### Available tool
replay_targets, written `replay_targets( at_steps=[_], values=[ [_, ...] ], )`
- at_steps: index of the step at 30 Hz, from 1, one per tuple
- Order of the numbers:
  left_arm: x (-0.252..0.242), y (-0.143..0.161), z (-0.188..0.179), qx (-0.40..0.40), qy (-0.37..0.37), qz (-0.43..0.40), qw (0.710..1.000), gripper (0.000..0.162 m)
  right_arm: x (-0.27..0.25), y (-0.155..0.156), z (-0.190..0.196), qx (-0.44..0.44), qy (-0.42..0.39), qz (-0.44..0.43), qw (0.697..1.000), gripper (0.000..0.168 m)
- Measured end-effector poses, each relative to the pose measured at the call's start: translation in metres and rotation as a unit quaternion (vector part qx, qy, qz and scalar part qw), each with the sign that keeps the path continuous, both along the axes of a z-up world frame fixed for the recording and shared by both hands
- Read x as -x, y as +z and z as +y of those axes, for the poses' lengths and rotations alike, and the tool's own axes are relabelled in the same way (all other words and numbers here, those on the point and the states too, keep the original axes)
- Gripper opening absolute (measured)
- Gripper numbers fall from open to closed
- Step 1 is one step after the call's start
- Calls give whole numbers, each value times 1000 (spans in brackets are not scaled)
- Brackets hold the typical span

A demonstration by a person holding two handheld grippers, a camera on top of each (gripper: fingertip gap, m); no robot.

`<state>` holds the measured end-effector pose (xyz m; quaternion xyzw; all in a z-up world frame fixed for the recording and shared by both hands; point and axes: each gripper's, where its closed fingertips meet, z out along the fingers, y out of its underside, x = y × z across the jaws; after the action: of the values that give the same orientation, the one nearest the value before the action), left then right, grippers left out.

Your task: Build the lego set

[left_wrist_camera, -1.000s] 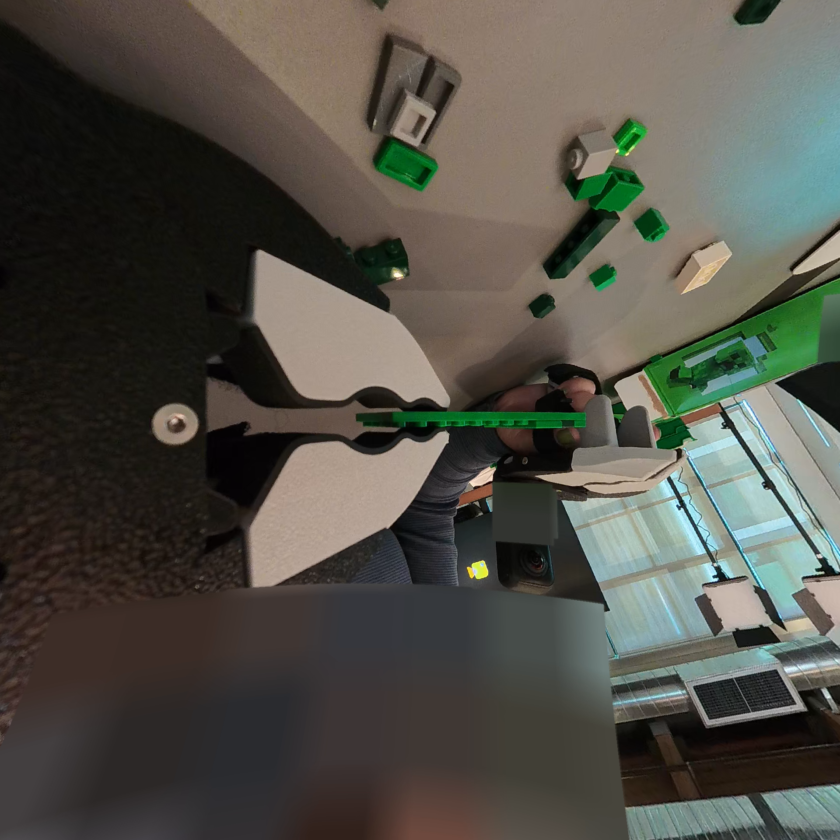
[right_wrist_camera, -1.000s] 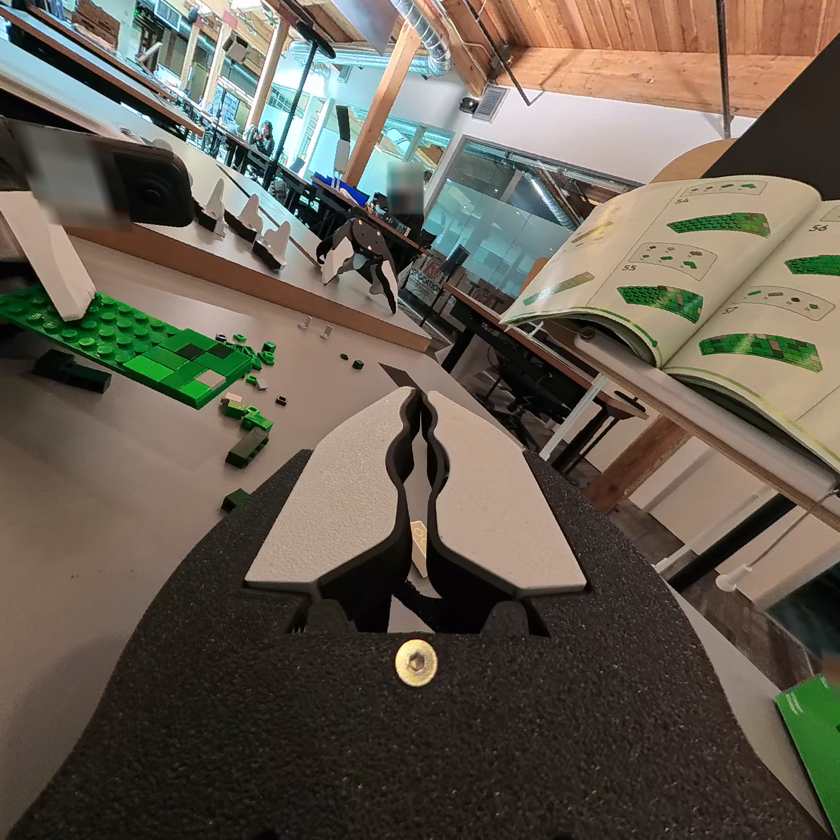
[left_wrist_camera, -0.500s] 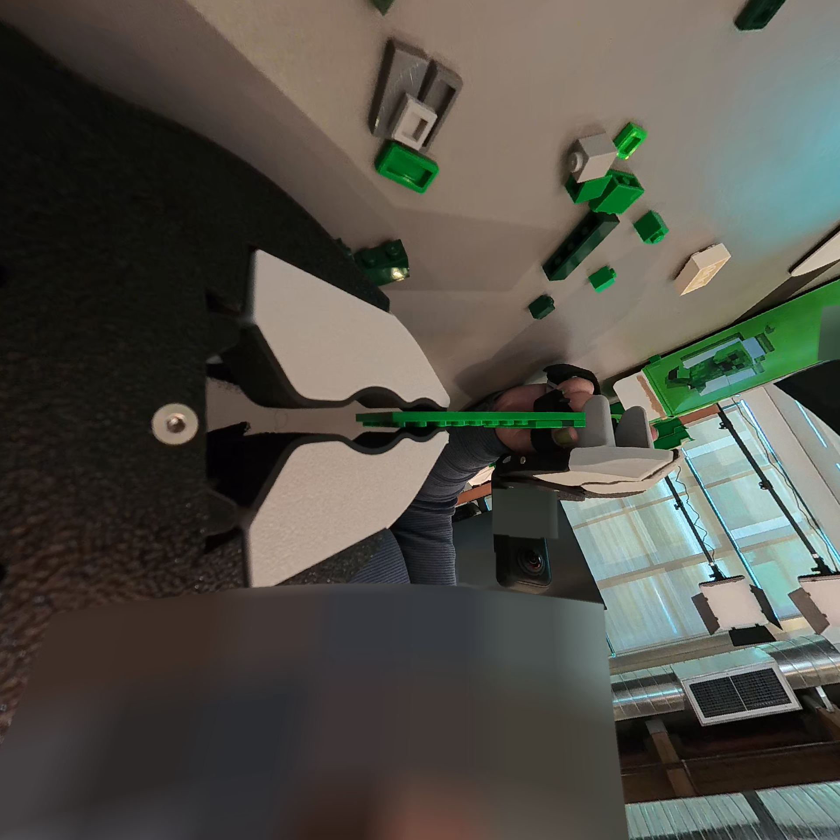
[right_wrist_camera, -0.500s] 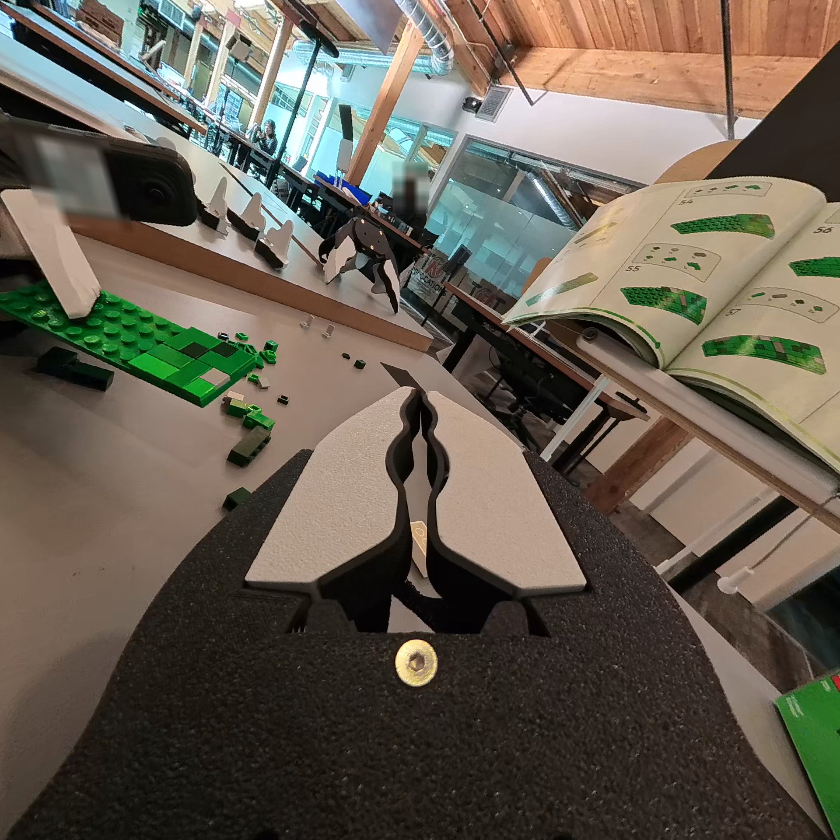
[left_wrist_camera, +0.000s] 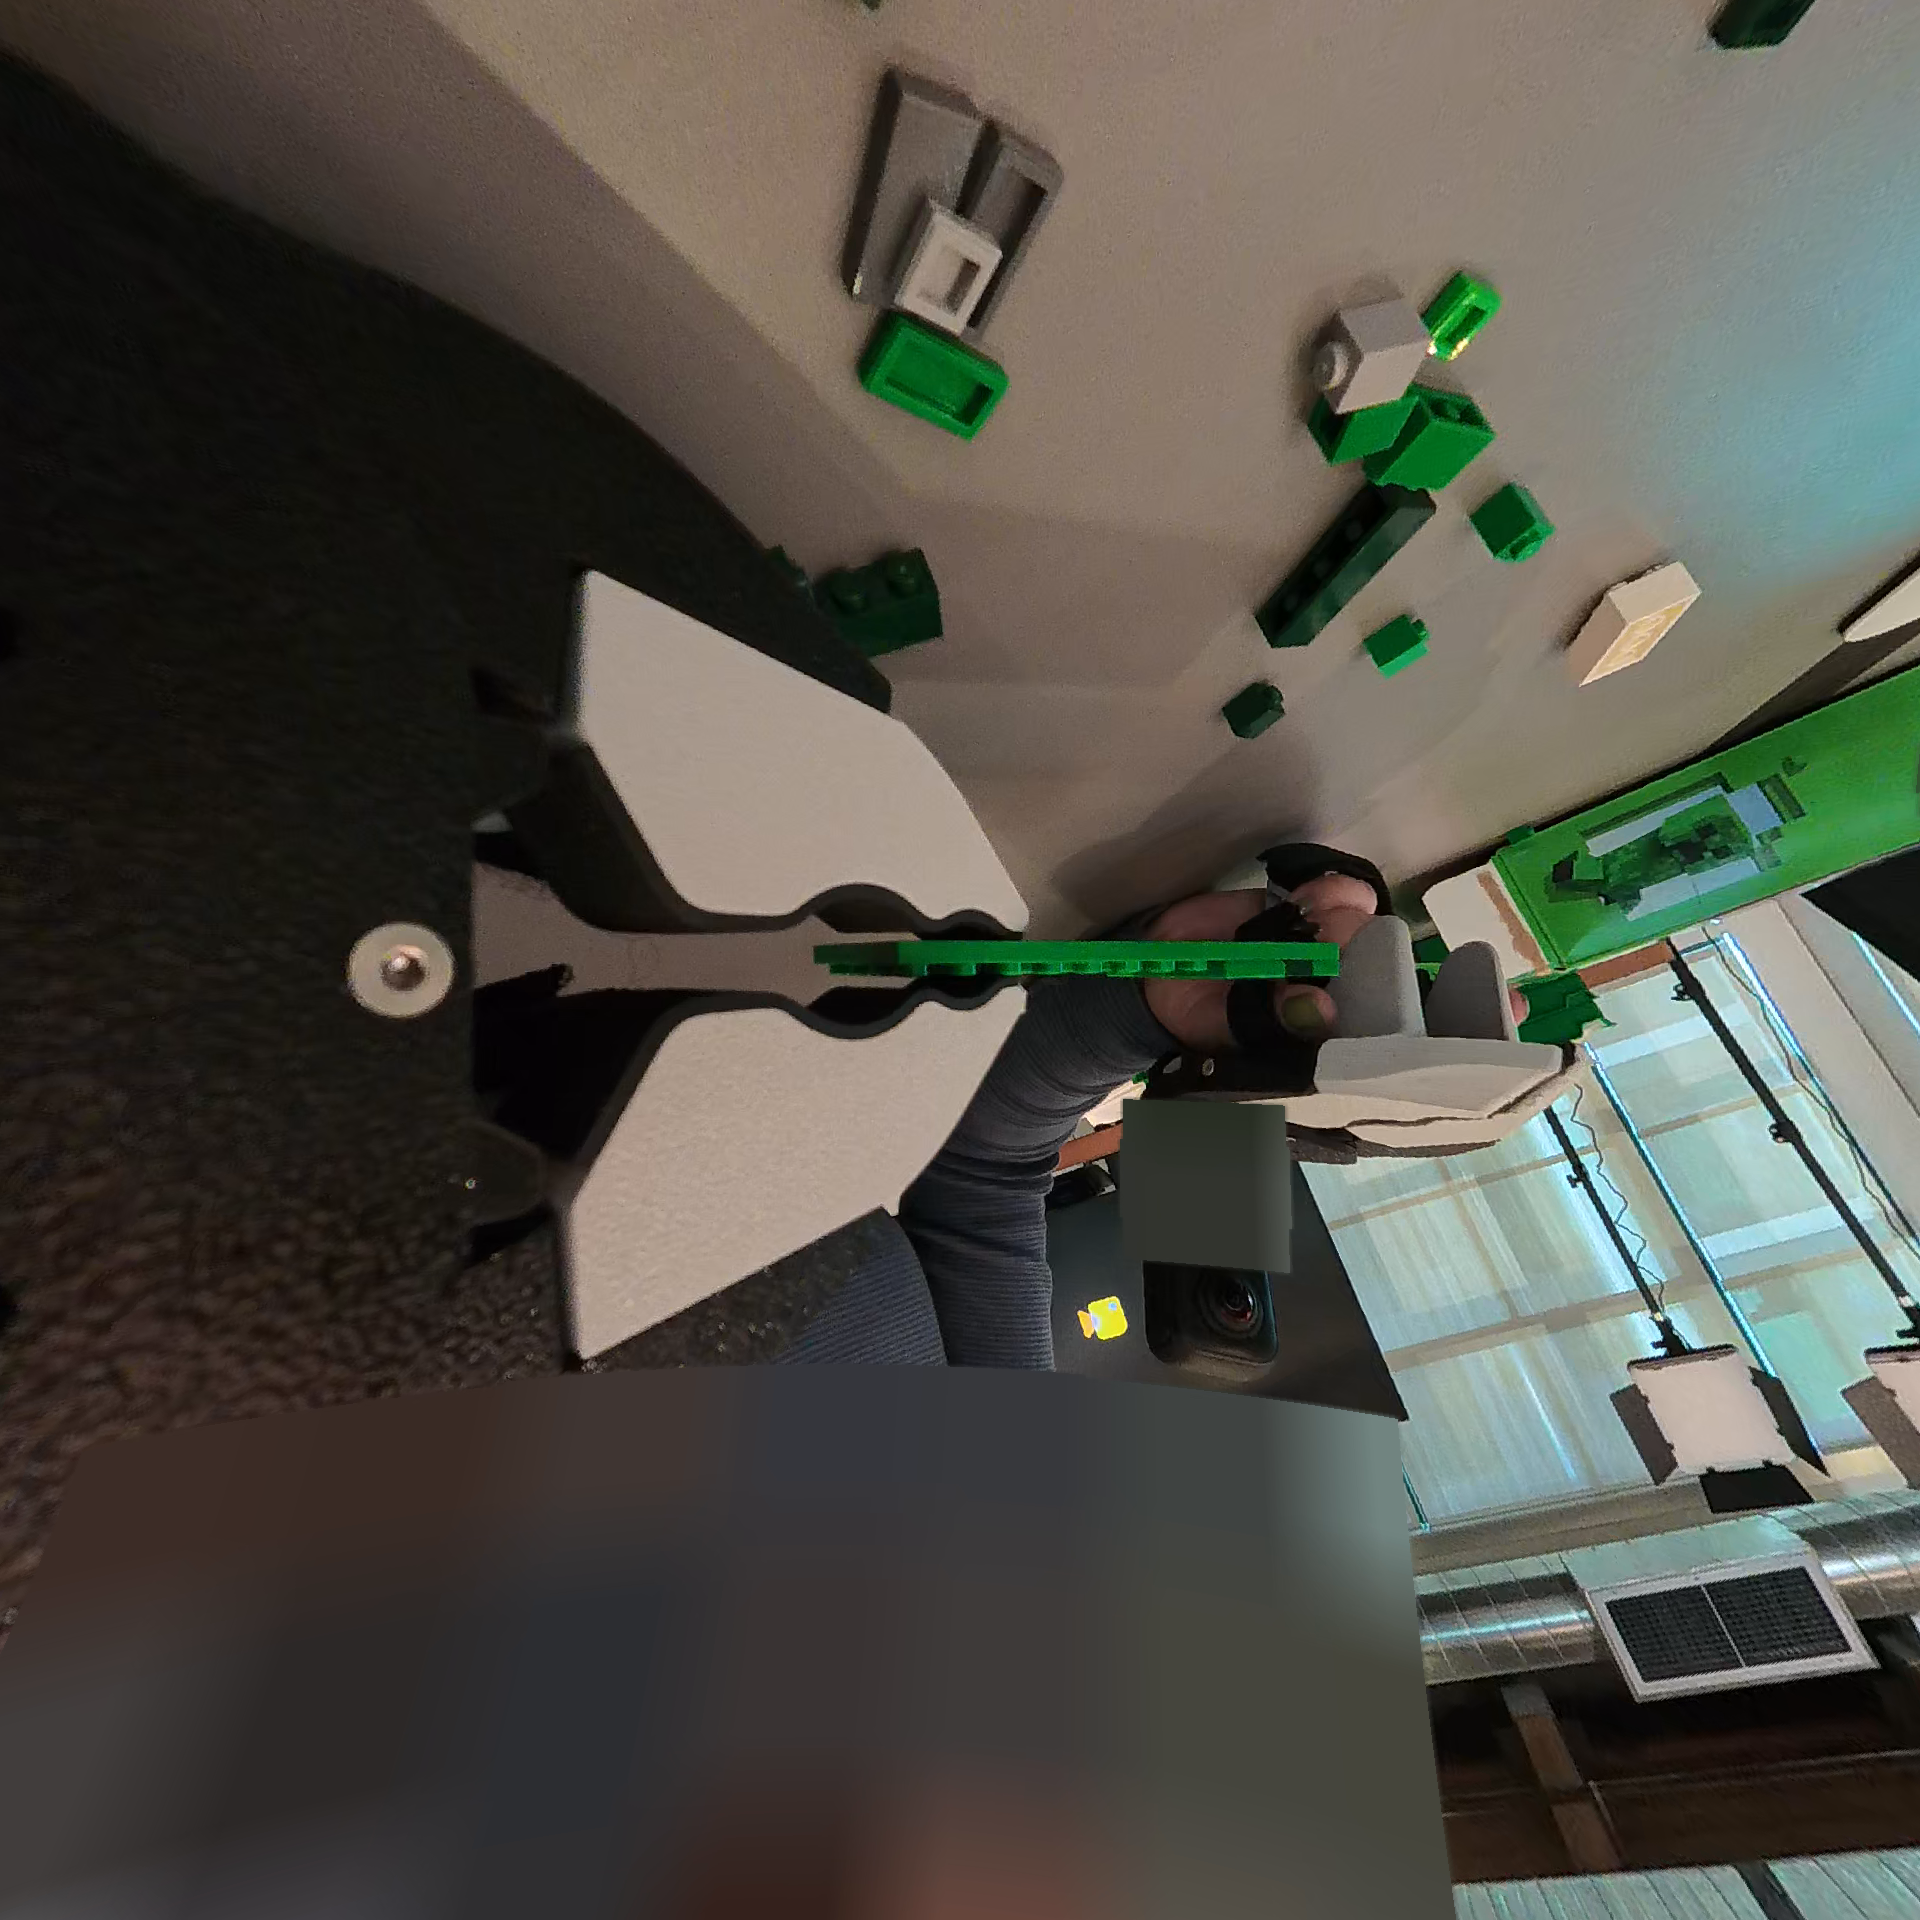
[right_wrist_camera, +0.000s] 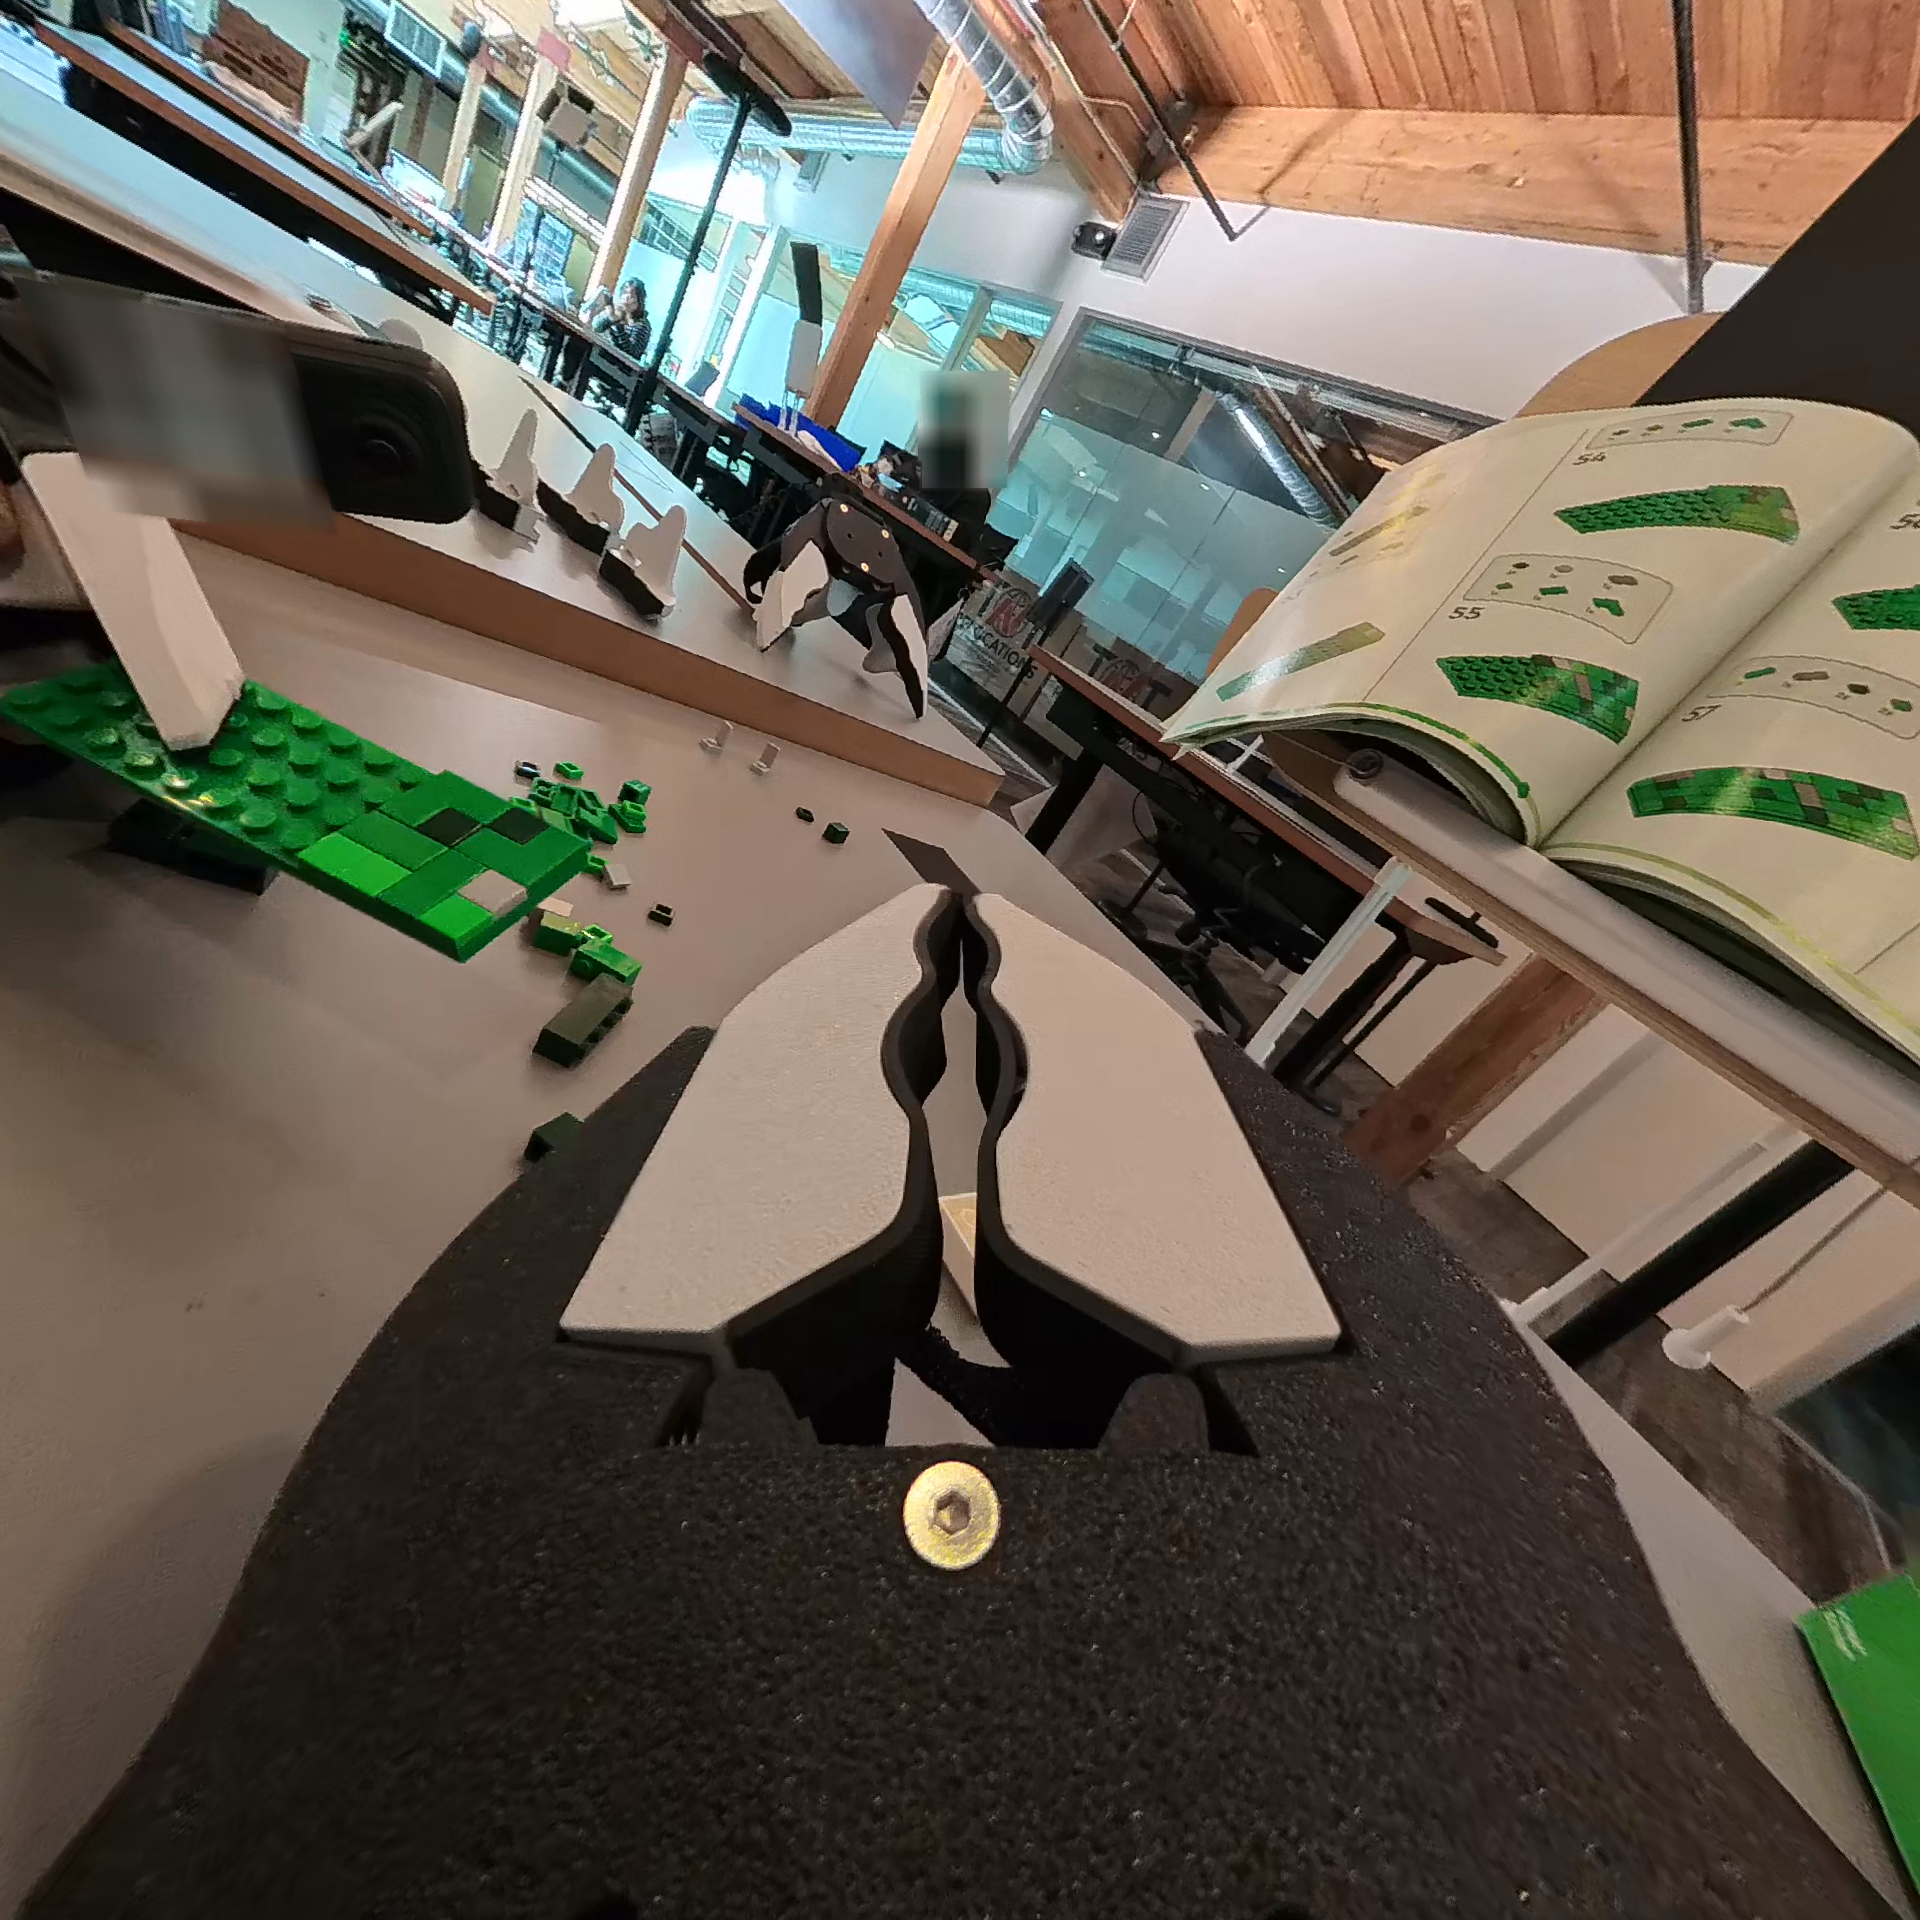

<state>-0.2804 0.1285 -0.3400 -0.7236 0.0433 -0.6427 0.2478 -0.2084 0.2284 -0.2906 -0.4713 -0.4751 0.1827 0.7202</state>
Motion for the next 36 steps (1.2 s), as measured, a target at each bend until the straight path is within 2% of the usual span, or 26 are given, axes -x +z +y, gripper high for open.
replay_targets(
  at_steps=[6,10,19,22,27,32,36],
  values=[
    [-2,-3,-3,10,-4,7,1000,4,1,-4,2,13,-3,-11,1000,0],
    [-4,-6,-10,22,-25,15,999,4,5,-9,-4,56,36,-17,998,0],
    [-3,-9,-31,48,-92,12,995,4,38,-38,-23,101,123,-173,972,10],
    [2,-11,-34,56,-105,21,993,4,60,-48,-28,138,177,-247,943,10],
    [7,-19,-49,76,-143,53,985,4,96,-62,-23,202,257,-375,868,11],
    [8,-20,-52,93,-168,45,980,5,128,-68,3,243,259,-442,824,11],
    [9,-16,-53,92,-179,18,979,5,153,-76,22,276,226,-462,812,11]
  ],
)
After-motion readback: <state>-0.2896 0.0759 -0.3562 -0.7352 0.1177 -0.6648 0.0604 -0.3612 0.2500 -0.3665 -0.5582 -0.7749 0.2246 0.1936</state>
